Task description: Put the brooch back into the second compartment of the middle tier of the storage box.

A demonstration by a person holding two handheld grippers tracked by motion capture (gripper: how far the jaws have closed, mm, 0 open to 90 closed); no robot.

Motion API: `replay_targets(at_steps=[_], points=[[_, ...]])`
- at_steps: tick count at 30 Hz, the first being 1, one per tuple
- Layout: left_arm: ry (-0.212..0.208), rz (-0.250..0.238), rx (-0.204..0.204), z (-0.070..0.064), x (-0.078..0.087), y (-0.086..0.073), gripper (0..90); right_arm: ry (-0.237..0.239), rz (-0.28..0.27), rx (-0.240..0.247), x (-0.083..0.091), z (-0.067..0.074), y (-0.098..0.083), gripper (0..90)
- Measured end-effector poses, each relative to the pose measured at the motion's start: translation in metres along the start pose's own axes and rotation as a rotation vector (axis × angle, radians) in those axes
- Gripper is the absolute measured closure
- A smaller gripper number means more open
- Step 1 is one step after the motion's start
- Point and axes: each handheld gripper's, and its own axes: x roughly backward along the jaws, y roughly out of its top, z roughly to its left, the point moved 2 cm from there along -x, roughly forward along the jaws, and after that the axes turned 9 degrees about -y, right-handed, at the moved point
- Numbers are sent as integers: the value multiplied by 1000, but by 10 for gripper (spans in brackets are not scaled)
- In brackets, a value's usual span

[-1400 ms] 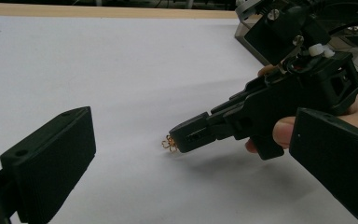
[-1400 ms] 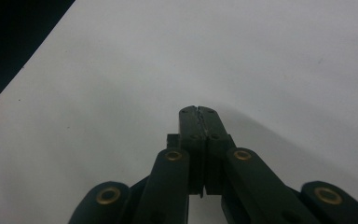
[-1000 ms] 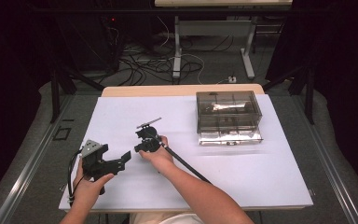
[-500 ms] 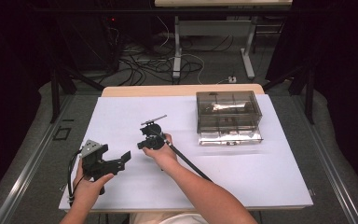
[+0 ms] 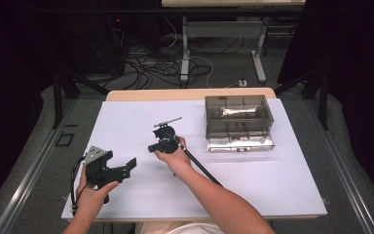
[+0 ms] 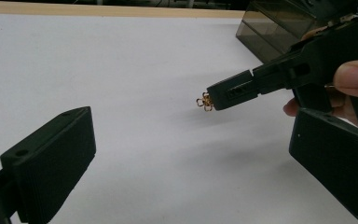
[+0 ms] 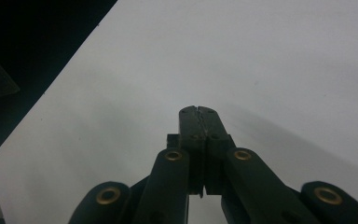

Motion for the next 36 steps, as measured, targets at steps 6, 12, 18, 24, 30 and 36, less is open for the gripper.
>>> replay_targets(at_steps=[6, 12, 18, 24, 30, 36], points=[[0, 0, 0, 0, 0, 0, 5, 0, -9, -7, 8, -4, 1, 898], [2, 0, -1, 0, 0, 0, 5, -7, -26, -12, 15, -10, 1, 898], [-1, 2, 2, 0, -1, 0, 5, -11, -25, -19, 24, -17, 2, 898], [-2, 6, 3, 0, -1, 0, 4, -8, -35, -36, 30, -24, 2, 898], [0, 6, 2, 0, -1, 0, 5, -15, -38, -40, 36, -31, 1, 898], [0, 6, 2, 0, -1, 0, 5, -15, -45, -41, 43, -37, 0, 898]])
